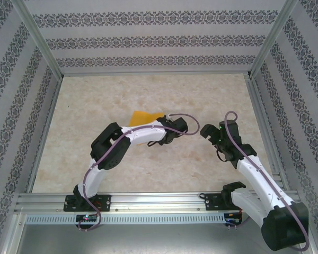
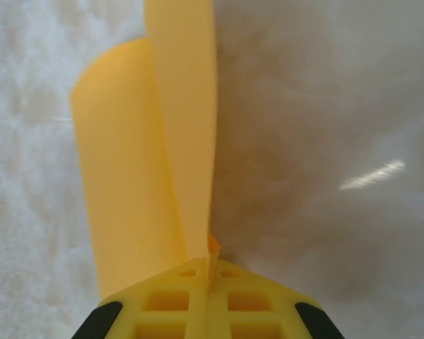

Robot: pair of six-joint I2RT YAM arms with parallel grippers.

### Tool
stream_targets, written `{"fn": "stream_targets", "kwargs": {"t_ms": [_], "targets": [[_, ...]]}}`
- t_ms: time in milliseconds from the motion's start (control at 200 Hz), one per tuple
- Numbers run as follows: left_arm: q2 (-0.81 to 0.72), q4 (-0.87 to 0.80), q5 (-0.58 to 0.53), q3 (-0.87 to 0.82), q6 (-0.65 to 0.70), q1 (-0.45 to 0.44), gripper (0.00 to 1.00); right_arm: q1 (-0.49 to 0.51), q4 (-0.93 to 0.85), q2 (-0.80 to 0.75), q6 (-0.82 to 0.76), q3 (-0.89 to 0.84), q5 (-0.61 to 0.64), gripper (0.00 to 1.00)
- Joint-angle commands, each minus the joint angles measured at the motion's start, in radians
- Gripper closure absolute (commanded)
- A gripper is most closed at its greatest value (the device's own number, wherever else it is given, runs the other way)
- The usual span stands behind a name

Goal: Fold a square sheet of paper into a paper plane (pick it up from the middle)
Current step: Turn over the paper at the center of the table.

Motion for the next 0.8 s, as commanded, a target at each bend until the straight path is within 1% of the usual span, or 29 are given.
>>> {"fn": "stream_targets", "kwargs": {"t_ms": [0,95,165,270,350,405,465,530,600,659,699,749,794], "targets": [[0.02,0.041,0.081,0.023,-0.032,-0.015,0.92,-0.015,-0.019,-0.021,-0.005,-0.013,-0.025,0.02],[0.013,0.061,0.137,0.012,-0.035,-0.017,0.89,-0.025,-0.018,-0.013,-0.012,-0.011,-0.039,0.02],[0.009,0.069,0.163,0.01,-0.039,-0.017,0.85,-0.029,-0.018,-0.003,-0.011,-0.006,-0.045,0.02],[-0.002,0.066,0.207,0.016,-0.053,-0.017,0.76,-0.032,-0.016,0.006,-0.013,0.0,-0.061,0.02],[-0.037,0.053,0.296,0.026,-0.07,-0.017,0.7,-0.036,-0.005,0.013,-0.017,0.003,-0.087,0.02],[-0.084,0.071,0.396,0.015,-0.085,-0.017,0.63,-0.037,0.004,0.019,-0.022,0.006,-0.106,0.02],[-0.154,0.128,0.507,-0.024,-0.103,-0.017,0.55,-0.038,0.016,0.029,-0.03,0.011,-0.133,0.02],[-0.225,0.174,0.582,-0.061,-0.126,-0.015,0.47,-0.04,0.03,0.042,-0.038,0.017,-0.164,0.02],[-0.287,0.195,0.625,-0.081,-0.146,-0.005,0.41,-0.04,0.045,0.062,-0.049,0.024,-0.198,0.02],[-0.333,0.206,0.647,-0.099,-0.171,0.015,0.37,-0.039,0.057,0.088,-0.059,0.034,-0.229,0.02],[-0.364,0.223,0.668,-0.122,-0.186,0.031,0.35,-0.037,0.067,0.112,-0.075,0.047,-0.274,0.03],[-0.411,0.249,0.68,-0.156,-0.209,0.057,0.31,-0.029,0.071,0.148,-0.093,0.07,-0.327,0.06],[-0.457,0.278,0.68,-0.192,-0.225,0.077,0.26,-0.005,0.073,0.176,-0.097,0.092,-0.335,0.08]]}}
